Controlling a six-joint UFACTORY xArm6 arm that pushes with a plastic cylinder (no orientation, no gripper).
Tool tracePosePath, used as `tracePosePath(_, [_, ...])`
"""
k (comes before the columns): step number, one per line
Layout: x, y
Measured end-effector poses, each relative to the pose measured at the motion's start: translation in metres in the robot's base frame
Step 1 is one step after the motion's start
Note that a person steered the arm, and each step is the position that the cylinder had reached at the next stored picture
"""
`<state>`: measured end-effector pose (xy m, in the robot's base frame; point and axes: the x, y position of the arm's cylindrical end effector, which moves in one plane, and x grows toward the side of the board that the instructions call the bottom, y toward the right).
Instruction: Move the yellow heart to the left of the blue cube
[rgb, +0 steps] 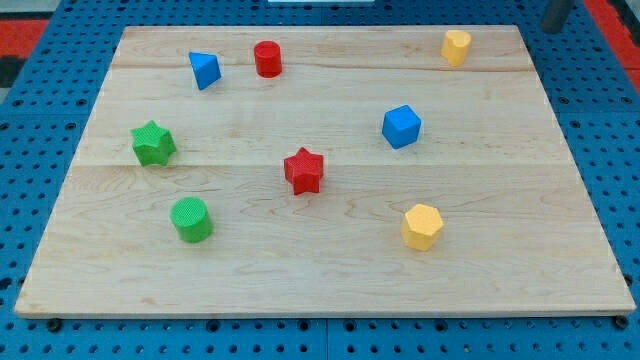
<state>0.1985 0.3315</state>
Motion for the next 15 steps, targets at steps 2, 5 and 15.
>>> tracePosePath(2, [-0.005,0.006])
tracePosePath(5, [0.053,-0.056])
tracePosePath(15, [0.100,-0.225])
